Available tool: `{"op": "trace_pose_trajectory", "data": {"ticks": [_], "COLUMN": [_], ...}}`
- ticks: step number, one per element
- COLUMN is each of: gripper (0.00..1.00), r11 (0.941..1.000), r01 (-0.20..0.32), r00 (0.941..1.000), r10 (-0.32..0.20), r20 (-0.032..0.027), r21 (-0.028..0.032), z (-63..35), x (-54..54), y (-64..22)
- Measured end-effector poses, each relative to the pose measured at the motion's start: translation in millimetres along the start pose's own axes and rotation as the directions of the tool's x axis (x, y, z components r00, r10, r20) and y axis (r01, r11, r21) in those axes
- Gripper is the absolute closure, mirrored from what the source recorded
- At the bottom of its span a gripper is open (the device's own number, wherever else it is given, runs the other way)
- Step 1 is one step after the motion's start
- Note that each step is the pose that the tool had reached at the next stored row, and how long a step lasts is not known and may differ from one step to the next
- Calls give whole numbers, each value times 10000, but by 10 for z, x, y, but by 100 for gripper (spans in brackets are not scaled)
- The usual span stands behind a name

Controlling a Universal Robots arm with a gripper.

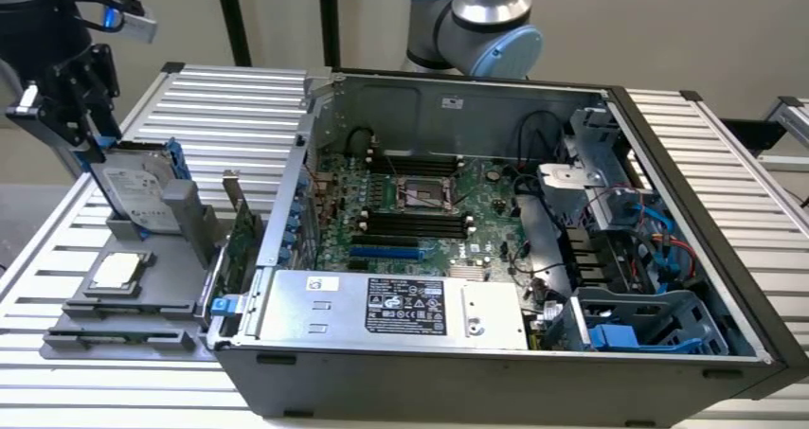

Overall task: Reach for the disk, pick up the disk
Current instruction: 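Pick up the disk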

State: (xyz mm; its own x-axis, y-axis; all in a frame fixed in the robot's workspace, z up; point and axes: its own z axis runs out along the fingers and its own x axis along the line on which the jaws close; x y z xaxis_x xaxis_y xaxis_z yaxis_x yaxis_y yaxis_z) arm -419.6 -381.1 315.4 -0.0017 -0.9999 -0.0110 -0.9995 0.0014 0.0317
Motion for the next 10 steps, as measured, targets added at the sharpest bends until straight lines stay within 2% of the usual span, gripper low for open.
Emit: {"op": "trace_pose_trajectory", "data": {"ticks": [6, 10], "gripper": [52, 52], "r11": [10000, 10000], "r01": [0, 1], "r00": [10000, 10000], "r10": [0, -1], "r20": [8, 26], "r21": [8, 51], "z": [106, 149], "x": [4, 5], "y": [-1, 14]}}
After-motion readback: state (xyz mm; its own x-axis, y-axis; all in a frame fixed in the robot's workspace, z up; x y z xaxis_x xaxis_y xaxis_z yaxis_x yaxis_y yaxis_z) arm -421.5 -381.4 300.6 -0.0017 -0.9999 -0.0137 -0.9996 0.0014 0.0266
